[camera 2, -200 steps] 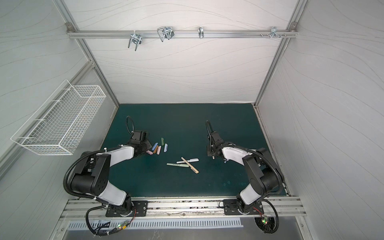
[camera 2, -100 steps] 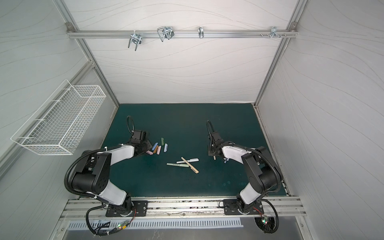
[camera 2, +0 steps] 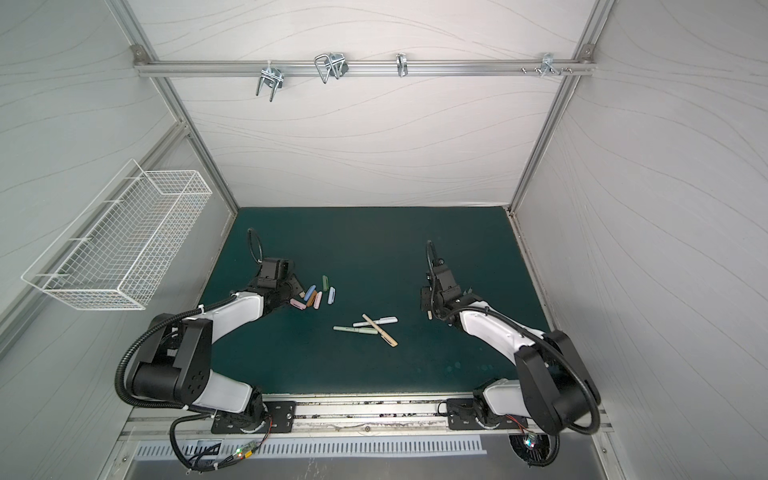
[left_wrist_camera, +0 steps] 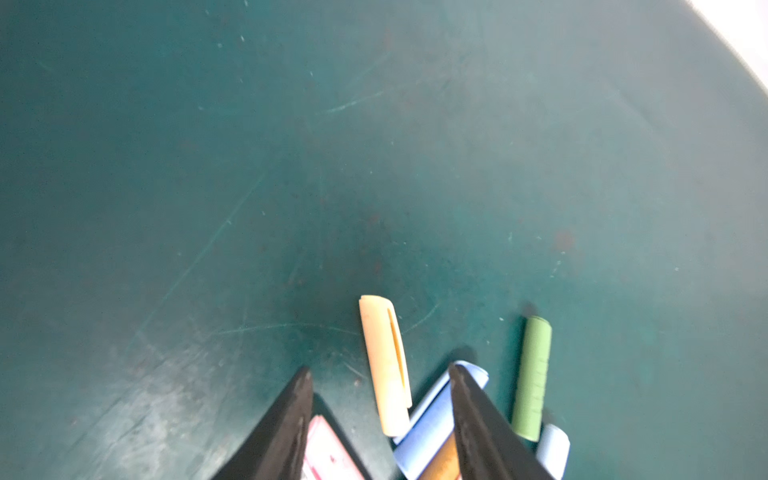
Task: Open the pen caps
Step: 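Grasp the next capped beige pen with right while left moves toward it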
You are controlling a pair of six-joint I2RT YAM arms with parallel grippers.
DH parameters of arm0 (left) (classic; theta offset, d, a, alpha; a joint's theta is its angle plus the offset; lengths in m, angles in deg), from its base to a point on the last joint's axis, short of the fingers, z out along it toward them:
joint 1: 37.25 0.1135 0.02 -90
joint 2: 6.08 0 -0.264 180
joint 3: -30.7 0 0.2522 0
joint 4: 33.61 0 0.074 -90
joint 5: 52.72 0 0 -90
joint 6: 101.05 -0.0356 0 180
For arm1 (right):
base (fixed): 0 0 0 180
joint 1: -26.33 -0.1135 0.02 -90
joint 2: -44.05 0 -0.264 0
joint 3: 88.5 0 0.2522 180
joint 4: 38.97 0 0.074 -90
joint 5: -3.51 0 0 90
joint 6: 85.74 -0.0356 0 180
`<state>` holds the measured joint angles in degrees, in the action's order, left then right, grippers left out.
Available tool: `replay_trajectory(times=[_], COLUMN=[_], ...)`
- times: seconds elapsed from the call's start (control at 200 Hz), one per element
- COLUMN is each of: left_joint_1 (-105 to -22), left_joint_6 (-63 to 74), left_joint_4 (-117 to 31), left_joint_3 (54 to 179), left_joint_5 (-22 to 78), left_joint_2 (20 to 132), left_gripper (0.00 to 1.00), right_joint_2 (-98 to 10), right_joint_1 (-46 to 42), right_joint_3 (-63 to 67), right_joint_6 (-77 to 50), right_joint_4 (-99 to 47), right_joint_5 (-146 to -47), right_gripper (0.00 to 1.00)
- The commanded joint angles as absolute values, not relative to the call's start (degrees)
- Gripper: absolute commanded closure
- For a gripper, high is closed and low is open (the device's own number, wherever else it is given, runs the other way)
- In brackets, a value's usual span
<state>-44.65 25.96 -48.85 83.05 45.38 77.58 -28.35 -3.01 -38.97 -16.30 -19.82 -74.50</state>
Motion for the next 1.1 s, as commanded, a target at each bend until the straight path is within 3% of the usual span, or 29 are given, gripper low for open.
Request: replay_trajectory(times=[0.0,0.18,0.32,0.625,1.095], left_joint_1=[-46.35,-56.52,-62.91,-63.79,-64.47], left_joint_6=[25.31,21.59,17.58,14.26,23.07], left_joint_4=[-48.76,-48.75,-44.21,-34.22,-38.39], left_joint_3=[81.79,79.06,76.5,75.79,71.25], left_joint_5=[47.4,51.5,46.78,32.15,29.27], left_joint_2=[72.39,60.18,54.82,58.81,53.67], left_gripper=[0.44,0.42,0.42,0.45,0.47], right_joint_2=[-22.63,-15.89,-16.11,-24.69,-26.94], right_joint_1=[-3.8,-5.45,-8.4,-18.38,-21.0], right_joint_3=[-41.21,-42.12,-40.58,-35.83,-34.74], right_joint_6=[-14.68,-12.03,-8.38,4.64,8.38], right_joint_4=[-22.39,-22.22,-21.1,-18.97,-16.34], right_joint_5=[-74.58,-80.65,-85.32,-88.94,-93.33], right_gripper=[0.6,0.6,0.6,0.62,0.65])
